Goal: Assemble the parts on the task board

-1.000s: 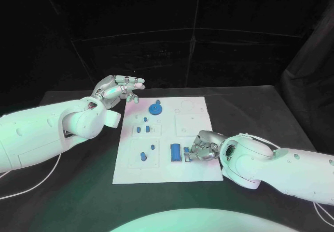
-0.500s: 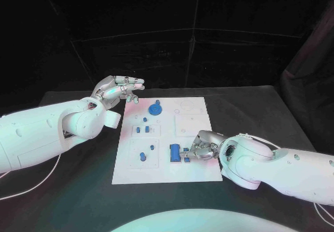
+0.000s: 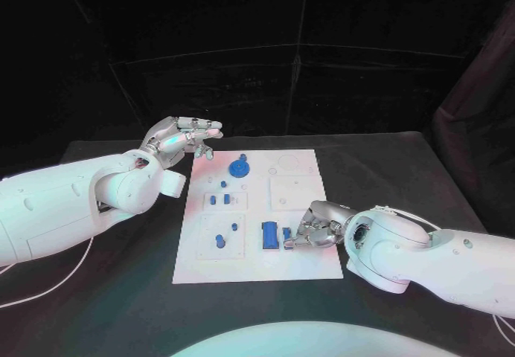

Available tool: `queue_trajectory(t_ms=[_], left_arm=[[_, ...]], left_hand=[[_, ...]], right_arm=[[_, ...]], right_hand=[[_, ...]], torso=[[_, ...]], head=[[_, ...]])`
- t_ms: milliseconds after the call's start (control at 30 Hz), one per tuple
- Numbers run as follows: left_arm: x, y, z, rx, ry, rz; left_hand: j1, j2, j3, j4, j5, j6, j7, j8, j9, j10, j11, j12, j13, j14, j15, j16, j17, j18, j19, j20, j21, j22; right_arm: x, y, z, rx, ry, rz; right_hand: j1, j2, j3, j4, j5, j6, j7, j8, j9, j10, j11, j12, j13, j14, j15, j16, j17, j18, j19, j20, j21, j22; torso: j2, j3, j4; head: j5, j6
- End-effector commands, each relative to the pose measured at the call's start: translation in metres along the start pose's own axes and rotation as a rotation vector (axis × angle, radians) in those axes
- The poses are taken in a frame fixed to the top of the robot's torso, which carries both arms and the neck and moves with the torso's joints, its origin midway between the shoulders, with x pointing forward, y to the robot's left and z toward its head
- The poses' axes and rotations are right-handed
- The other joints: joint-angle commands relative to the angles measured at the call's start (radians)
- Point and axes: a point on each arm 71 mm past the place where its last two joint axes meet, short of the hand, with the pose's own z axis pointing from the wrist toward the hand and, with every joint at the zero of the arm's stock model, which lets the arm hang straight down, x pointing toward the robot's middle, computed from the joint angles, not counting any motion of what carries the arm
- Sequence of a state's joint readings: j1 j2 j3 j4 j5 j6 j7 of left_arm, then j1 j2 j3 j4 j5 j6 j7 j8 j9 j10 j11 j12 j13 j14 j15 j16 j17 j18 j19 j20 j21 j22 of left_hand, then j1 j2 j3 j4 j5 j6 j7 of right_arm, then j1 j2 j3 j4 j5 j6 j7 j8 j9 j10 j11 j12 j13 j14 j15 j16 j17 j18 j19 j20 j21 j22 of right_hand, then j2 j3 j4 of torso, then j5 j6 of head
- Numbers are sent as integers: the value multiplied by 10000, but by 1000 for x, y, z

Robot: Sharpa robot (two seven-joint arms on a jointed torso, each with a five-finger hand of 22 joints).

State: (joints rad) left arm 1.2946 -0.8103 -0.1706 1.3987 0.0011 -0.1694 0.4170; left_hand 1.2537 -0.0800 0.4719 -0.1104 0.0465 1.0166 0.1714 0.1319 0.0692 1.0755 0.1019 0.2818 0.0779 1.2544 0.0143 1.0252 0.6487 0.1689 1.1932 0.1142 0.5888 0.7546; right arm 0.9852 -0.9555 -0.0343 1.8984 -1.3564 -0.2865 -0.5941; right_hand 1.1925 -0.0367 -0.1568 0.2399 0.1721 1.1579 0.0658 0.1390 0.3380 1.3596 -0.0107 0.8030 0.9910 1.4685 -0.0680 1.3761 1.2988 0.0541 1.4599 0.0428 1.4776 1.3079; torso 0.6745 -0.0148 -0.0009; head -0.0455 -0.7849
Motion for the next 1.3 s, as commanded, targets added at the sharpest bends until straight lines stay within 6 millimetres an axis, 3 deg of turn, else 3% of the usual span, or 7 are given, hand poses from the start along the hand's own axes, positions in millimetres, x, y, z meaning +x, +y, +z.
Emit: queue_trajectory(t_ms=[33,567,767,900,1100,1300], left_arm=[[1,-1,0,14,92,-64],[2,-1,1,-1,117,-71],[2,-1,1,-7,107,-67],[1,-1,1,-11,106,-67],[1,-1,1,-10,97,-64],[1,-1,1,8,108,-67]], left_hand=[[33,79,-40,2,40,-23,43,30,-17,-60,14,48,-2,-74,33,-50,-21,135,-40,27,-40,-17],[33,79,-40,2,40,-23,43,30,-17,-60,14,48,-2,-74,33,-50,-21,135,-40,27,-40,-17],[33,79,-40,2,40,-23,43,30,-17,-60,14,48,-2,-74,33,-50,-21,135,-40,27,-40,-17],[33,79,-40,2,40,-23,43,30,-17,-60,14,48,-2,-74,33,-50,-21,135,-40,27,-40,-17],[33,79,-40,2,40,-23,43,30,-17,-60,14,48,-2,-74,33,-50,-21,135,-40,27,-40,-17],[33,82,-53,0,38,-28,45,31,-18,-72,18,56,-5,-92,36,-61,-56,134,-41,30,-53,-27]], right_arm=[[1,1,-1,-209,231,-220],[2,-3,11,17,367,-687],[3,-1,14,-15,409,-788],[2,0,12,-210,289,-591],[-3,-1,7,-654,-149,50],[-12,-6,-2,-1353,-578,1231]], right_hand=[[163,34,-36,-86,-90,-59,20,-32,20,-40,30,-69,13,507,-33,-42,-7,-166,94,0,-34,1297],[621,301,-92,-297,-81,-36,13,-23,88,-21,20,-42,78,515,-39,-33,18,-170,105,-2,-27,1316],[738,324,-119,-376,-42,-42,15,-27,101,-30,19,-69,70,511,-41,-45,8,-168,100,-4,-33,1310],[559,127,-407,-311,139,-72,29,-46,119,-45,38,-114,59,507,-29,-61,-5,-164,86,4,-49,1295],[114,-247,-769,64,-150,-170,61,-96,144,-131,72,-305,-42,468,-1,-199,-163,-126,-25,28,-160,1160],[173,-364,-707,273,-54,-475,164,-253,114,-375,152,-809,-365,382,61,-498,-516,-43,-267,73,-405,855]], torso=[[5,-7,1],[22,-6,26],[5,-8,2],[1,-2,-3],[-17,0,-12],[-25,-10,3]], head=[[-2,19],[42,-53],[63,-58],[77,-61],[59,-6],[9,93]])
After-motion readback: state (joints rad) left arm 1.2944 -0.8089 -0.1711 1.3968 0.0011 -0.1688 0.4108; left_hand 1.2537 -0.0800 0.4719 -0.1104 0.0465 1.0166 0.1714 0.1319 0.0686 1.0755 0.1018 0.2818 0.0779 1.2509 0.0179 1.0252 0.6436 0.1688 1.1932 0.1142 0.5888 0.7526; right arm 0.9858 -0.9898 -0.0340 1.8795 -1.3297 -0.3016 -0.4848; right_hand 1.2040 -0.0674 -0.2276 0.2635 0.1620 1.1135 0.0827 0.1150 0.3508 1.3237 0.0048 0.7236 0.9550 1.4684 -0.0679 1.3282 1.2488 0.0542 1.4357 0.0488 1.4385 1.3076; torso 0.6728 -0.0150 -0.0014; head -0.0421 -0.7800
